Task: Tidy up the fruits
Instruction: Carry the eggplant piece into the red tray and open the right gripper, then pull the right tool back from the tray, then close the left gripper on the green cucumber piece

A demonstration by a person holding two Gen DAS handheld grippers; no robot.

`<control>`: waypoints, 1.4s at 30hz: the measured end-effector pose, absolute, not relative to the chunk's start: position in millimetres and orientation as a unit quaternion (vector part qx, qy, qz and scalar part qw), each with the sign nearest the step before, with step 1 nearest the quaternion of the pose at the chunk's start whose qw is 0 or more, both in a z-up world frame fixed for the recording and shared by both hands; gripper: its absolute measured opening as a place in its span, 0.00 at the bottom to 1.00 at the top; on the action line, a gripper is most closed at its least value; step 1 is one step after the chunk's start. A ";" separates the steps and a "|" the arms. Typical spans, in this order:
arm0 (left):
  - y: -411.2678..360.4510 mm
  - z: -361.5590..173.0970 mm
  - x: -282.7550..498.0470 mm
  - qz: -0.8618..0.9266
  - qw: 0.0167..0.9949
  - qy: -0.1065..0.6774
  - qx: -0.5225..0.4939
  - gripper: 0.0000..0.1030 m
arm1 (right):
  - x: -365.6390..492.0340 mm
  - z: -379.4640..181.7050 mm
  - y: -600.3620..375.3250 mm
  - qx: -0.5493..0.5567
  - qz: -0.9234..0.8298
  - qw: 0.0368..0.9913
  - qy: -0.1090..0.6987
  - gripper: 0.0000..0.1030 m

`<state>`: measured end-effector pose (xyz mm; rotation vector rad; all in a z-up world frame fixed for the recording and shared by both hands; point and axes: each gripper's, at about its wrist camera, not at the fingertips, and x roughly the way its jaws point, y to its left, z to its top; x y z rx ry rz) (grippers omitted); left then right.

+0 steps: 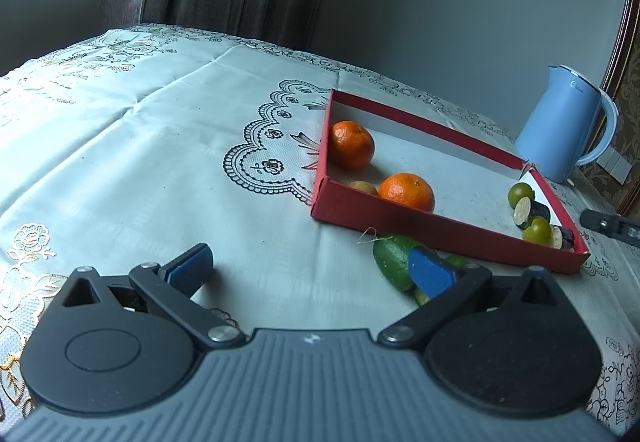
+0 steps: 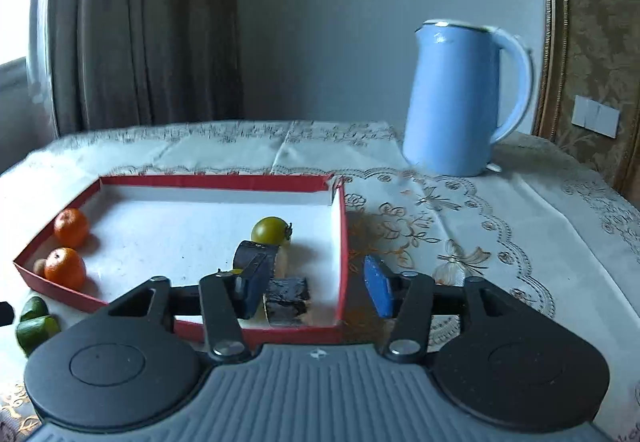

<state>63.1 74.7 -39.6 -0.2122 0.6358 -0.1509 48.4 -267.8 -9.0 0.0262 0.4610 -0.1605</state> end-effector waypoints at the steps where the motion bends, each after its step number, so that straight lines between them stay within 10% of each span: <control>1: 75.1 -39.6 63.1 -0.076 0.941 0.312 -0.104 1.00 | 41.9 -12.7 -268.2 0.015 -0.078 0.970 0.228 0.59; 31: 3.0 -31.6 48.1 -0.019 0.931 0.345 -0.117 1.00 | 10.4 -48.2 -261.1 0.012 -0.069 0.964 0.255 0.76; 42: -15.0 -29.2 48.8 0.015 0.933 0.344 -0.105 0.63 | 7.3 -46.0 -263.6 0.022 -0.068 0.967 0.243 0.80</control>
